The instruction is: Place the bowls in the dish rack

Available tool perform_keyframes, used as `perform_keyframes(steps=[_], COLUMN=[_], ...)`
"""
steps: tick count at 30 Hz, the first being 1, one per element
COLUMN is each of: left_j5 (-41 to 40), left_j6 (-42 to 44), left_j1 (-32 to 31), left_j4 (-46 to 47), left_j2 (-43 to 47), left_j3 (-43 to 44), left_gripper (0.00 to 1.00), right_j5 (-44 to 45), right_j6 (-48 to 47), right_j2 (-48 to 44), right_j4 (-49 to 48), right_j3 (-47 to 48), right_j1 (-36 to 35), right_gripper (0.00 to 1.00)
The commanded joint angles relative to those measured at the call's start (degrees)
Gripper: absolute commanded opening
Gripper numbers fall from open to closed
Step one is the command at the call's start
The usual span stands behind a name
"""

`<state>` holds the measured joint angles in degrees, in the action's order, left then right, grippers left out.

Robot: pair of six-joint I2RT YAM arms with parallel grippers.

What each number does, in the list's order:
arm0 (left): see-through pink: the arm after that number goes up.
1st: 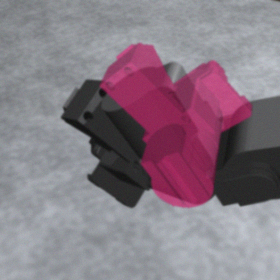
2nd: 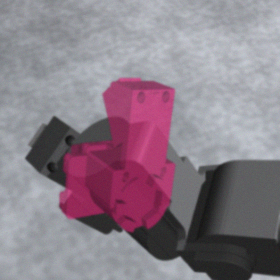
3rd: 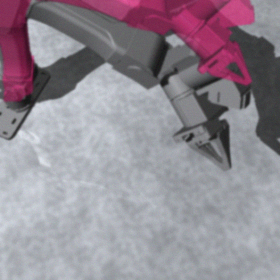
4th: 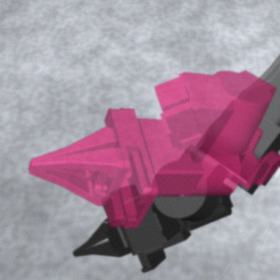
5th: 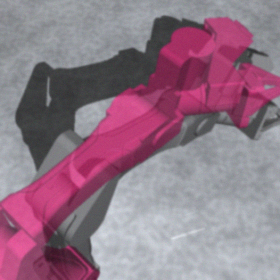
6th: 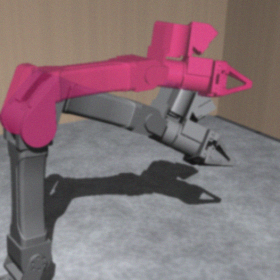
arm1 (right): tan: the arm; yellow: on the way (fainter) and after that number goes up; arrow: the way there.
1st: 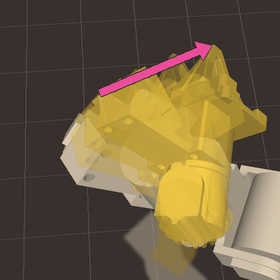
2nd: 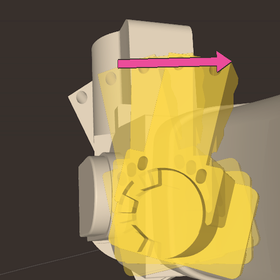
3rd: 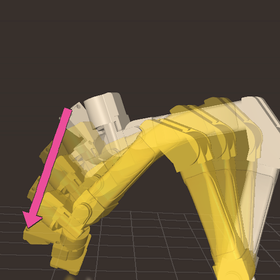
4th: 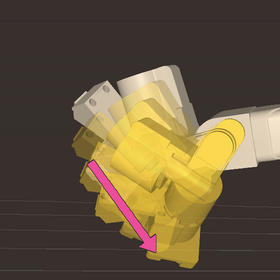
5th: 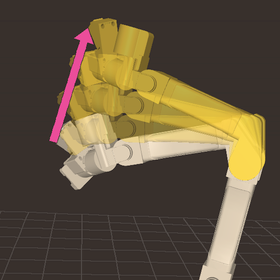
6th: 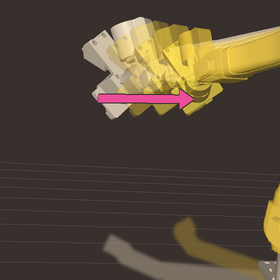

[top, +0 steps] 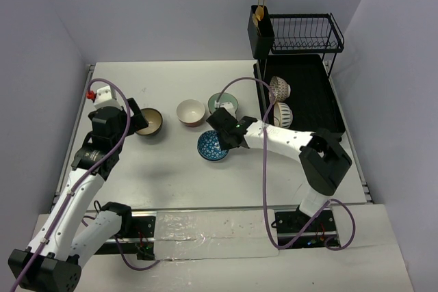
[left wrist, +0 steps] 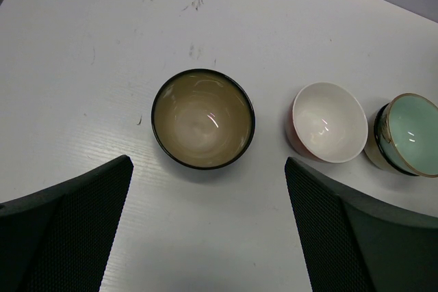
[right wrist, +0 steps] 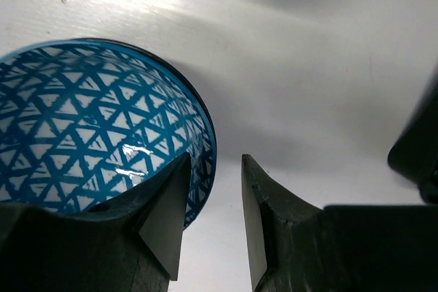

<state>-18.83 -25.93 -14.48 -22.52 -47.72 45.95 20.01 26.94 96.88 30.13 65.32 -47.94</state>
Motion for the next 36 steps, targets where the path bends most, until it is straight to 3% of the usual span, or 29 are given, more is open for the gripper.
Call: perform_keyframes(steps=[1, 7, 17, 36], left_j5=[0.72, 0.81, 0.99, 1.43], left_j6=[1.15, 1.06, 1.06, 1.15], left_j1=[-0.02, 0.07, 0.07, 0.24], left_j4=[1.08, 0.99, 0.99, 1.08], left_j2=[0.35, 0.53, 0.79, 0.7], left_j3=[0.37, 0.36, 0.19, 0.19], left_gripper=[0.99, 0.99, 0.99, 0.99], right_j5=[1.09, -3.13, -10.43, -15.26], right_j6=[-7.15, -19.18, -28.24, -32.65], right_j2=[-0.11, -0.47, 3.75, 6.74], right_j4=[-0.94, -6.22, -8.69, -9.3], right_j3=[3.41, 3.93, 9.56, 9.92], right_j1=[0.39, 0.57, 1.54, 1.71], right_gripper=[0.43, 0.42, 0.42, 0.41])
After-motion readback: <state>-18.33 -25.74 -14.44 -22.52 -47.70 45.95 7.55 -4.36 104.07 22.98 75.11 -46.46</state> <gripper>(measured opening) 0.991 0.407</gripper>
